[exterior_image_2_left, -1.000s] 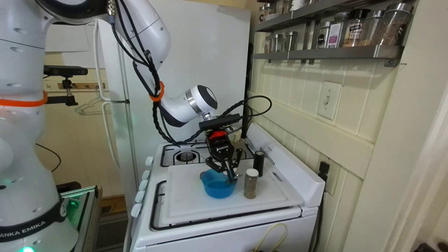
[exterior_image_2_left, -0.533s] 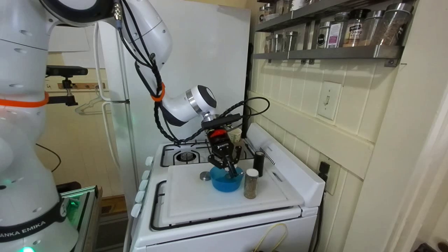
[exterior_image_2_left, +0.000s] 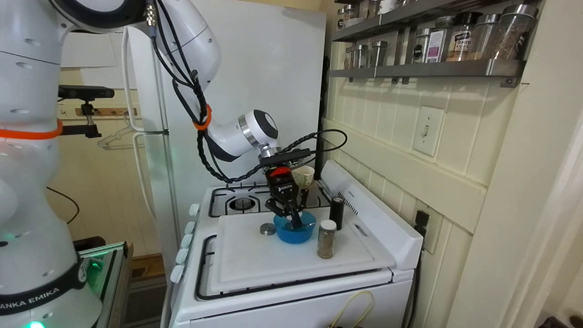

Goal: Use the spoon to stir the bowl

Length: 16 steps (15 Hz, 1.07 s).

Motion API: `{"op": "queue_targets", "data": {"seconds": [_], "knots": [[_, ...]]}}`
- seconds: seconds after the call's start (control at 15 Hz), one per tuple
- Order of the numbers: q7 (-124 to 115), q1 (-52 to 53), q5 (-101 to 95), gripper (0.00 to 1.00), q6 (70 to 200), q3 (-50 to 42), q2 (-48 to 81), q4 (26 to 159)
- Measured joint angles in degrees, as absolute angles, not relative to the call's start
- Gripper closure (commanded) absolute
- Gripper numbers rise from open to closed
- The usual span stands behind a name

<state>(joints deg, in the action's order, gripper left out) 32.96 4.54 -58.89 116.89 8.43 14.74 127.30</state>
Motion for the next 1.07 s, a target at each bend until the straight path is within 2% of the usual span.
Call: {"op": "queue_targets", "data": {"seconds": [0.73, 1.07], "knots": [[33.41, 4.46, -56.83, 0.98, 106.32, 6.78, 10.68, 128.88], [31.30, 4.46, -59.96, 0.98, 106.10, 6.30, 11.72, 127.90]]}}
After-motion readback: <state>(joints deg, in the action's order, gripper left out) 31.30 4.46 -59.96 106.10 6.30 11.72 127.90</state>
